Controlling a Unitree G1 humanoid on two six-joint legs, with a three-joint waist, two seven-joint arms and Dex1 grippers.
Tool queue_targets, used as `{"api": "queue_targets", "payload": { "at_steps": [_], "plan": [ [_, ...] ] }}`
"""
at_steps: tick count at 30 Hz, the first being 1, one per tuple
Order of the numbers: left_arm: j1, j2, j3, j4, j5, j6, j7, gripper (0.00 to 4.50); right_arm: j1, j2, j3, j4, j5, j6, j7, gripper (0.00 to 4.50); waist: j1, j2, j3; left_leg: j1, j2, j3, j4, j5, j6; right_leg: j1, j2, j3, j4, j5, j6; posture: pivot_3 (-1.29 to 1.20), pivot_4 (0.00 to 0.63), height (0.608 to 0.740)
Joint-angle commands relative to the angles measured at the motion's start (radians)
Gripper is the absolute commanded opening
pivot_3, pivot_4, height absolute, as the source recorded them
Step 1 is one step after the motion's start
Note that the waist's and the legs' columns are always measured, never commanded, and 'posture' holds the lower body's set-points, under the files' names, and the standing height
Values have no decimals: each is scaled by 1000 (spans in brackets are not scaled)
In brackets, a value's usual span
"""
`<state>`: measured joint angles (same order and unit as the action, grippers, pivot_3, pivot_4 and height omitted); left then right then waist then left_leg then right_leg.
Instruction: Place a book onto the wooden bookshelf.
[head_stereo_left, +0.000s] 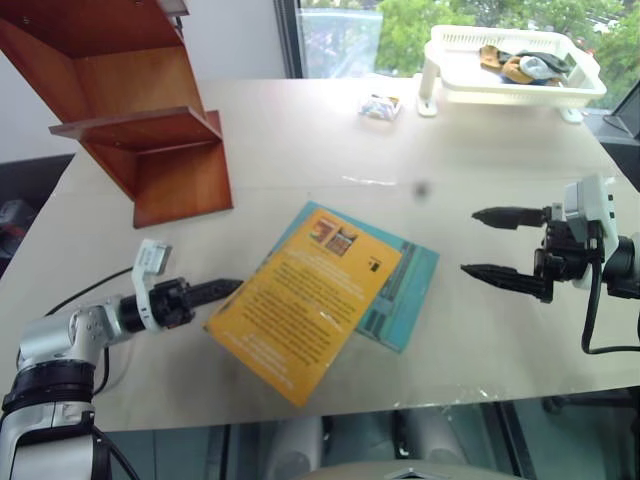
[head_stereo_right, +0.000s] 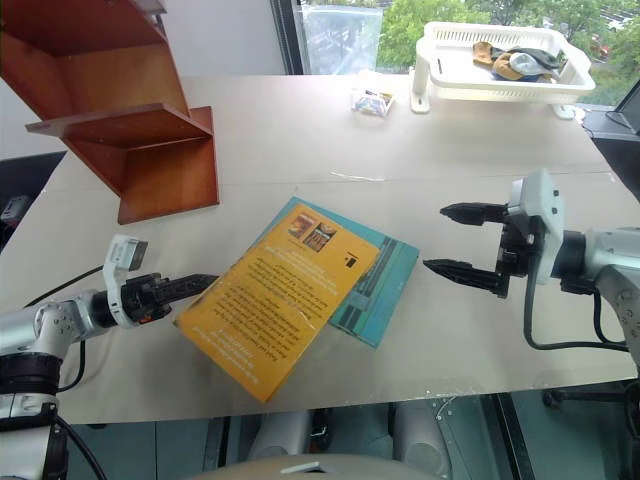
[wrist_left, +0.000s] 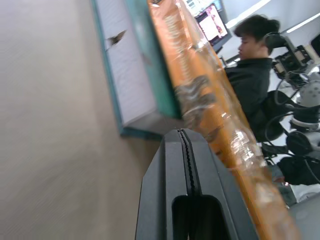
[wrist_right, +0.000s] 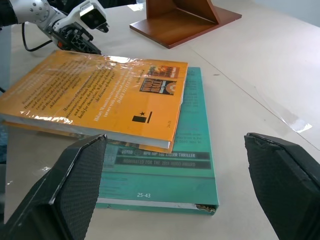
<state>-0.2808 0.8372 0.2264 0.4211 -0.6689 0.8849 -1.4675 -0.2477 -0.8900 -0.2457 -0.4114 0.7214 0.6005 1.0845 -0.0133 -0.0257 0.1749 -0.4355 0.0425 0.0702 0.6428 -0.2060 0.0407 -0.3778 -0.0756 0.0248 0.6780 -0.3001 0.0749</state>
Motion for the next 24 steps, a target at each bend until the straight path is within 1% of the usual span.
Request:
{"api": "queue_targets", "payload": {
  "at_steps": [1, 2, 4, 6, 10, 13, 16, 19, 23, 24],
  "plan": [
    [-20, 8, 11, -19, -3, 3, 24, 2063, -6, 2, -8, -2, -2, -29, 3, 4500, 0, 0, 0, 0, 0, 0, 0, 0, 0, 0, 0, 0, 0, 0, 0, 0, 150, 740],
    [-29, 6, 12, -10, -5, 9, 30, 2306, -6, 4, -6, -2, -3, -31, 2, 4500, 0, 0, 0, 0, 0, 0, 0, 0, 0, 0, 0, 0, 0, 0, 0, 0, 150, 740],
    [-56, -1, 10, 19, -7, 29, 48, 3319, -2, 5, -5, -4, -5, -35, 1, 4500, 2, 0, 0, 0, 0, 0, 0, 0, 0, 0, 0, 0, 0, 0, 0, 0, 150, 740],
    [-71, 3, -3, 31, -15, 59, 32, 4297, 4, 6, -5, -7, -6, -39, -1, 4500, 1, 0, 0, 0, 0, 0, 0, 0, 0, 0, 0, 0, 0, 0, 0, 0, 150, 740],
    [-119, 8, -50, 59, -16, 127, -12, 4297, 13, 2, -6, -8, -15, -46, -1, 4500, 1, 0, 0, 0, 0, 0, 1, 0, 0, 0, 1, 0, 0, 0, 0, 0, 150, 740],
    [-153, 20, -128, 76, 9, 146, -77, 4297, 16, 1, -5, -5, -21, -53, 1, 4500, 1, 0, 0, 0, 0, 0, 1, 0, 0, 0, 1, 0, 0, 0, 0, 0, 150, 740],
    [-195, 28, -208, 105, 49, 128, -137, 4297, 16, 0, 0, 0, -27, -61, 2, 4500, 2, 0, 0, 0, -1, 0, 1, 0, 0, 0, 2, 0, 0, 0, 0, 0, 150, 740],
    [-241, 35, -281, 128, 47, 108, -147, 4297, 13, 2, 7, 4, -38, -69, 2, 4500, 2, 0, 0, -1, -1, 0, 1, 0, 0, 0, 2, 0, 0, 0, 0, 0, 150, 740],
    [-270, 44, -336, 143, 16, 103, -147, 4297, 18, 3, 11, -3, -45, -75, -5, 4500, 2, 0, 0, -1, -1, 0, 2, 0, 0, 0, 2, 0, 0, 0, 0, 0, 150, 740],
    [-273, 46, -345, 146, 6, 109, -147, 3816, 22, 3, 10, -6, -45, -76, -7, 4500, 2, 0, 0, -1, -1, 0, 2, 0, 0, 0, 2, 0, 0, 0, 0, 0, 150, 740]
  ]
}}
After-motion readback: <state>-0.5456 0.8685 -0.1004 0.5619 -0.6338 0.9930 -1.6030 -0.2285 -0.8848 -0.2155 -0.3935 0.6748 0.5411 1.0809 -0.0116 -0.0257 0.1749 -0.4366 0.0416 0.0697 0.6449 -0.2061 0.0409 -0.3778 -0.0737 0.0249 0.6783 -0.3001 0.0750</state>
